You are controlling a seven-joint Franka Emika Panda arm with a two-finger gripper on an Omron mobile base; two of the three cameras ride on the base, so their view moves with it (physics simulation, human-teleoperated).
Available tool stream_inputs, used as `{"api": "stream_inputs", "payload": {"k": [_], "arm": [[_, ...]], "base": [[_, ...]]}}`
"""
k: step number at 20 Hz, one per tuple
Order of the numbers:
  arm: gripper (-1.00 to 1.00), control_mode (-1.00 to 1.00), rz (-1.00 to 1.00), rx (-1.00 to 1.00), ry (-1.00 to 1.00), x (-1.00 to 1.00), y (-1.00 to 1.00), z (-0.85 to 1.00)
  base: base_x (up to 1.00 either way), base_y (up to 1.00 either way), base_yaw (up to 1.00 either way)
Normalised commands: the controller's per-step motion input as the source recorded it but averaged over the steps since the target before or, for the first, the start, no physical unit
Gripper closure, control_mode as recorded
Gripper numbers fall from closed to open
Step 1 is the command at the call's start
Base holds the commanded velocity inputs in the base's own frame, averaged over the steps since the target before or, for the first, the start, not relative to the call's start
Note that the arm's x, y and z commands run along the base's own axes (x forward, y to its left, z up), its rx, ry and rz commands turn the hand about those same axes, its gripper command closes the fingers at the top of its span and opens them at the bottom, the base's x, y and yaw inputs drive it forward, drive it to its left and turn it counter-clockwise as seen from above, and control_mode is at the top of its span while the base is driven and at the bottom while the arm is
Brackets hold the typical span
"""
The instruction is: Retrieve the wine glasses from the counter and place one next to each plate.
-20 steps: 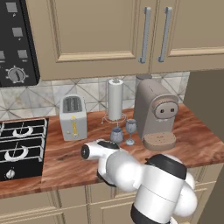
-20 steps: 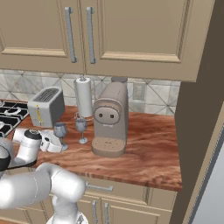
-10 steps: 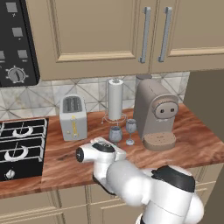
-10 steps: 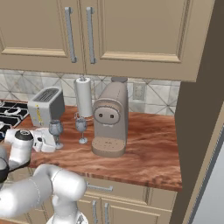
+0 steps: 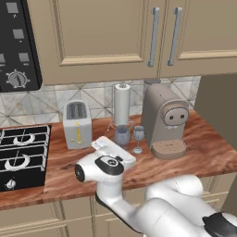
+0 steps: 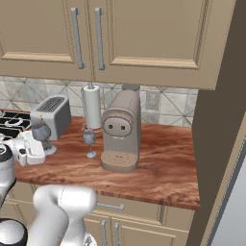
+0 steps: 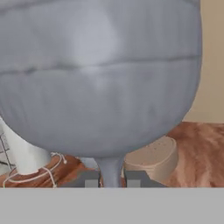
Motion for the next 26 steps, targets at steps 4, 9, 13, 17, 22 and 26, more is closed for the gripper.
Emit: {"api": "stream_inputs", "payload": {"k": [4,9,13,17,22,26], "arm": [[1.00,-1.00,0.27,-0.01,0.12,-0.55,-0.02,1.00],[1.00,-1.00,0.30,-0.05,0.04,-0.75,-0.18,0.96],[1.00,-1.00,0.37,-0.06,-0.05,-0.98,-0.47,0.67],[1.00,-1.00,0.43,0.00,-0.19,-0.94,-0.71,0.39],[1.00,-1.00,0.45,0.01,0.00,-0.33,-0.50,0.25],[1.00,-1.00,0.35,0.02,0.07,-0.09,-0.46,0.02]], "base": [[0.00,0.00,0.00],[0.00,0.00,0.00],[0.00,0.00,0.00],[0.00,0.00,0.00],[0.00,0.00,0.00],[0.00,0.00,0.00]]}}
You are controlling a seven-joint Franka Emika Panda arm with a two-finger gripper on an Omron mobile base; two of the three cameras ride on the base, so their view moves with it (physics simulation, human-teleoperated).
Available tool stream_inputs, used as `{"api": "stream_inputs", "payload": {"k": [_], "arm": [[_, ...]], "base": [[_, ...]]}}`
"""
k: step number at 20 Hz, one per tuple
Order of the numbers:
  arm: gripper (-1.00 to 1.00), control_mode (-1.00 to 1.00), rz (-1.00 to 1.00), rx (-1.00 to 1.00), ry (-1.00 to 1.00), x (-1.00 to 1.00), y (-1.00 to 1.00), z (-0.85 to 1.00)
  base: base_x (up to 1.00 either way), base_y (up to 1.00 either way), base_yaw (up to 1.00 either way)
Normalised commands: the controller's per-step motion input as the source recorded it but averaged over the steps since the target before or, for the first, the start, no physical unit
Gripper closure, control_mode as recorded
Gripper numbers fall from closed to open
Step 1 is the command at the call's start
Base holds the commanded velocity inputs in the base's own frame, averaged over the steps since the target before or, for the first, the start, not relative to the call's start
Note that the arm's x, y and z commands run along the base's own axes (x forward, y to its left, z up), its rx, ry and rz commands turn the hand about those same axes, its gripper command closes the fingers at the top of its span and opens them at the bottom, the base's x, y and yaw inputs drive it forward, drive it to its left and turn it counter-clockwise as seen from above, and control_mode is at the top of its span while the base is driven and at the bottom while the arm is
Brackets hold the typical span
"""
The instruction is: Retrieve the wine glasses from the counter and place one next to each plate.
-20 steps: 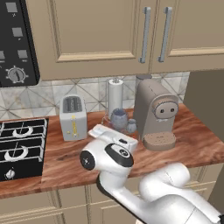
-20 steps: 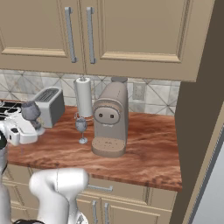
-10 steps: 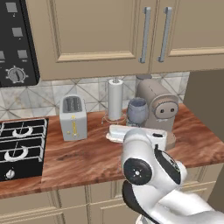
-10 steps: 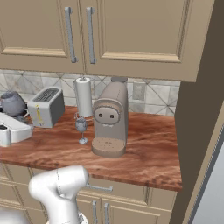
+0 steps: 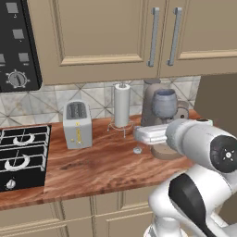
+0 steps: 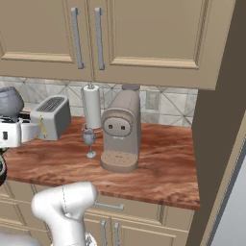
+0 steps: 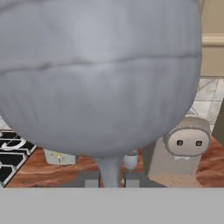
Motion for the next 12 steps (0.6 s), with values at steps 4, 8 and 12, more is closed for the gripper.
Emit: {"api": "stream_inputs", "payload": {"k": [4,8,12], "arm": [[1.00,-1.00,0.09,0.00,0.06,0.07,-0.24,-0.27],[1.00,-1.00,0.00,0.00,0.00,-0.02,-0.09,-0.25],[1.00,1.00,0.00,0.00,0.00,-0.11,-0.04,-0.13]], "base": [[0.00,0.00,0.00],[0.00,0.00,0.00],[-0.28,0.07,0.01]]}}
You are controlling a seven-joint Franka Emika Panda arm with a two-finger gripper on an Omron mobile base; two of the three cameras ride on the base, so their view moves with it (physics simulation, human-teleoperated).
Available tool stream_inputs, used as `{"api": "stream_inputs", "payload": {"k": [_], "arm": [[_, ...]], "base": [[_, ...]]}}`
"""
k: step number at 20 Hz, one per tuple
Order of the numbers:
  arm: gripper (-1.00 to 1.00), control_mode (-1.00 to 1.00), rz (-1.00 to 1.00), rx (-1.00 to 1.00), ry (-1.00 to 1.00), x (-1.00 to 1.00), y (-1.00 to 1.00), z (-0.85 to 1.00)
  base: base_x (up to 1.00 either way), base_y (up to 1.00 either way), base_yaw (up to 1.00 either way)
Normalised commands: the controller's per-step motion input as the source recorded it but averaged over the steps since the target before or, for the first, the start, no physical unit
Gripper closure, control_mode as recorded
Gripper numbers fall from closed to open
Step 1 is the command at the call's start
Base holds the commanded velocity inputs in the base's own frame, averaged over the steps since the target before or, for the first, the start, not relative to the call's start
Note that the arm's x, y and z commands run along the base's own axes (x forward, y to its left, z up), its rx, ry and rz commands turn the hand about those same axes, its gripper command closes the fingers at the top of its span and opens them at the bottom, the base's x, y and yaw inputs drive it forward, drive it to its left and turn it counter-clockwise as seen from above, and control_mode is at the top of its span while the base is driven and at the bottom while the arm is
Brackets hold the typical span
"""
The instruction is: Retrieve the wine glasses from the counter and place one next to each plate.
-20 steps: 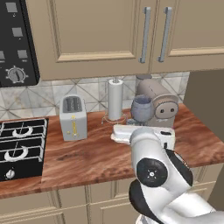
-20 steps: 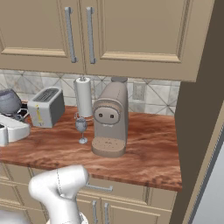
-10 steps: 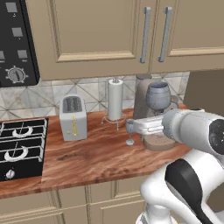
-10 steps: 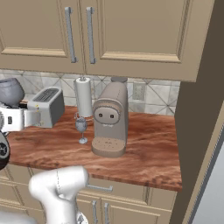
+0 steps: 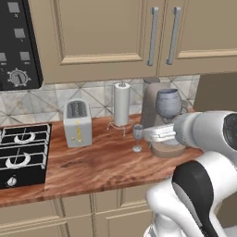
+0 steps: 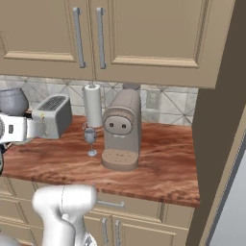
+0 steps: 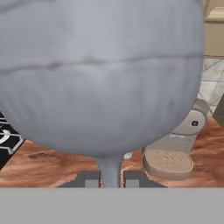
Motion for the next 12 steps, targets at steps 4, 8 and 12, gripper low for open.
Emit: {"api": "stream_inputs", "payload": {"k": [4,8,12], "arm": [[1.00,1.00,0.00,0.00,0.00,0.00,0.00,0.00],[1.00,1.00,0.00,0.00,0.00,0.00,0.00,0.00],[1.00,1.00,0.00,0.00,0.00,0.00,0.00,0.00]], "base": [[-0.98,0.83,0.05],[-0.70,1.00,0.20],[-0.14,1.00,0.40]]}}
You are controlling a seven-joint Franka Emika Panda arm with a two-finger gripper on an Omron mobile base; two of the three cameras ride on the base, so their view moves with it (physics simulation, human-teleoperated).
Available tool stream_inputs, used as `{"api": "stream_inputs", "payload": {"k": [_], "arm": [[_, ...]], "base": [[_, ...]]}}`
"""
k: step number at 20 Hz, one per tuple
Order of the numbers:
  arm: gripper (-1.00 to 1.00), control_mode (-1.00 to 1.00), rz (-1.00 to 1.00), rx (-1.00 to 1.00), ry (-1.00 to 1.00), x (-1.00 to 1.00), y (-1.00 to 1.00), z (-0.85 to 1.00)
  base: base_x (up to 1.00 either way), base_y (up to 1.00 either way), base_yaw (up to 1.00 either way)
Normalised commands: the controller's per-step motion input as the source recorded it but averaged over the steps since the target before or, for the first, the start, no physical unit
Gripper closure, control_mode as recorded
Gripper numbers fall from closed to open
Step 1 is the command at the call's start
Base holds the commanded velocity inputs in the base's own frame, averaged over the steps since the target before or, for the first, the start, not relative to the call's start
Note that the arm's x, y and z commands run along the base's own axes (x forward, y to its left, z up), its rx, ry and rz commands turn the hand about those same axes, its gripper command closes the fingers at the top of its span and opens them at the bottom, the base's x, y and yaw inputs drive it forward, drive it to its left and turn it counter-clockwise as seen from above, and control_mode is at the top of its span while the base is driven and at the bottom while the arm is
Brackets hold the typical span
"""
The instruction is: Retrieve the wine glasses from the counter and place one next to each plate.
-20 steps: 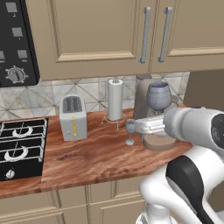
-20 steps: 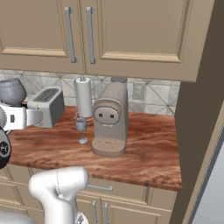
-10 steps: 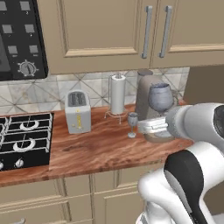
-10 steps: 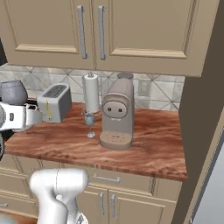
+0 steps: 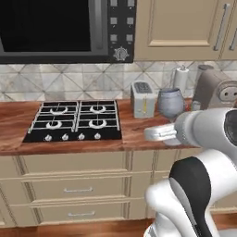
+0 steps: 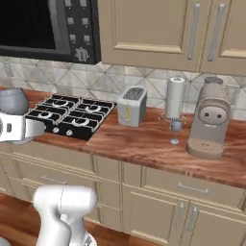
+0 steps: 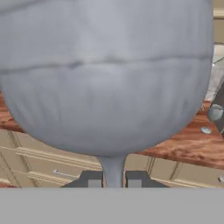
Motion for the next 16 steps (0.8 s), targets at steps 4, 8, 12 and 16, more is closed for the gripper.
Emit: {"api": "stream_inputs", "payload": {"k": [4,8,12,16], "arm": [[1.00,1.00,0.00,0.00,0.00,0.00,0.00,0.00],[1.00,1.00,0.00,0.00,0.00,0.00,0.00,0.00],[1.00,1.00,0.00,0.00,0.00,0.00,0.00,0.00],[1.00,1.00,0.00,0.00,0.00,0.00,0.00,0.00]], "base": [[-0.06,0.97,0.57],[0.00,0.16,0.96],[0.00,0.00,1.00],[0.00,0.00,1.00]]}}
